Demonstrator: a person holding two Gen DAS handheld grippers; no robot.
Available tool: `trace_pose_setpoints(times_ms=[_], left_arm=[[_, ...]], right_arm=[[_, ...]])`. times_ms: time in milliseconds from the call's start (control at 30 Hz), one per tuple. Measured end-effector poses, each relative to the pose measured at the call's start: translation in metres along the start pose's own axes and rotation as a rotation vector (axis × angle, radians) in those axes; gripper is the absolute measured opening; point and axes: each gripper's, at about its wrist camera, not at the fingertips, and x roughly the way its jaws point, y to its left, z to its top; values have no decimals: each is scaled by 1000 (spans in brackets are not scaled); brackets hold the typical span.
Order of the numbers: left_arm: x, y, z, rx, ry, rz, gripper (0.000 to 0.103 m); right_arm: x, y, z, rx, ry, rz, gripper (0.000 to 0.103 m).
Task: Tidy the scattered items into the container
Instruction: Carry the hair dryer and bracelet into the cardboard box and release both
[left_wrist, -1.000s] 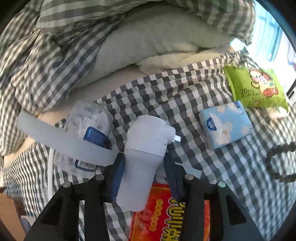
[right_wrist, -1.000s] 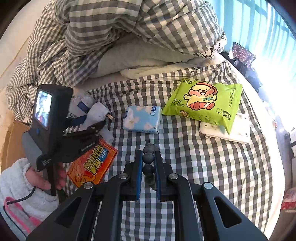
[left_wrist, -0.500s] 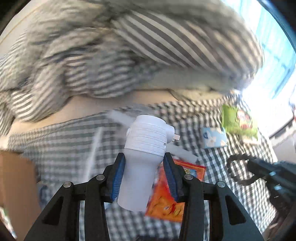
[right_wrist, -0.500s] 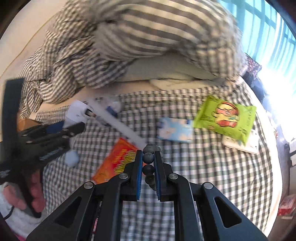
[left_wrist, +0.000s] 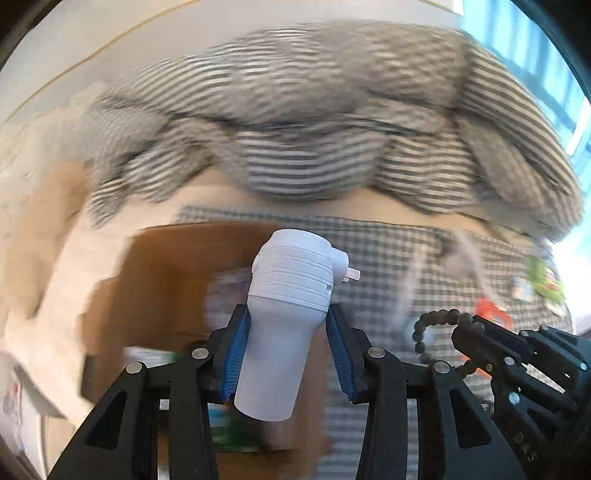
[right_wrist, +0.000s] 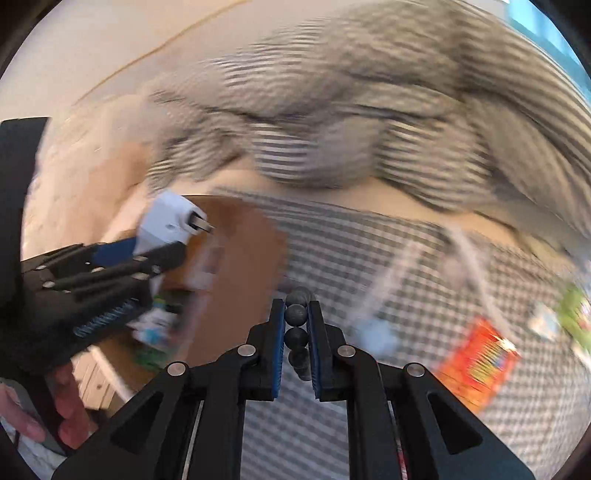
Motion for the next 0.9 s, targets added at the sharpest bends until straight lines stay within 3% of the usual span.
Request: trace_pose_setpoints(times_ms=[133, 233, 400, 433, 467, 500, 533, 600, 733, 900], left_arm=[[13, 70, -3, -33, 14, 34, 43], [32, 104, -10, -28, 45, 42, 43], [62, 130, -29, -32, 102, 22, 48], [65, 132, -31, -26, 114, 16, 52], [67, 133, -32, -24, 124, 27, 62], [67, 135, -33, -28, 126, 36, 73], [65, 137, -32, -33, 122, 37, 78], [60, 134, -26, -30, 104, 30, 88], [47, 102, -11, 28, 66, 19, 93], [43, 20, -8, 113, 51, -38, 95]], right_arm=[[30, 82, 17, -53, -2, 77, 11], [55, 121, 19, -56, 25, 99, 11], [98, 153, 12, -47, 105, 70, 11], [102, 157, 10, -50, 112, 25, 17], [101, 157, 9, -54, 113, -9, 22], [99, 154, 9, -54, 106, -33, 32], [93, 149, 10, -45, 84, -59, 45], [79, 134, 15, -5, 41, -35, 58], [55, 105, 18, 59, -7, -40, 58], [21, 33, 11, 157, -45, -76, 58]])
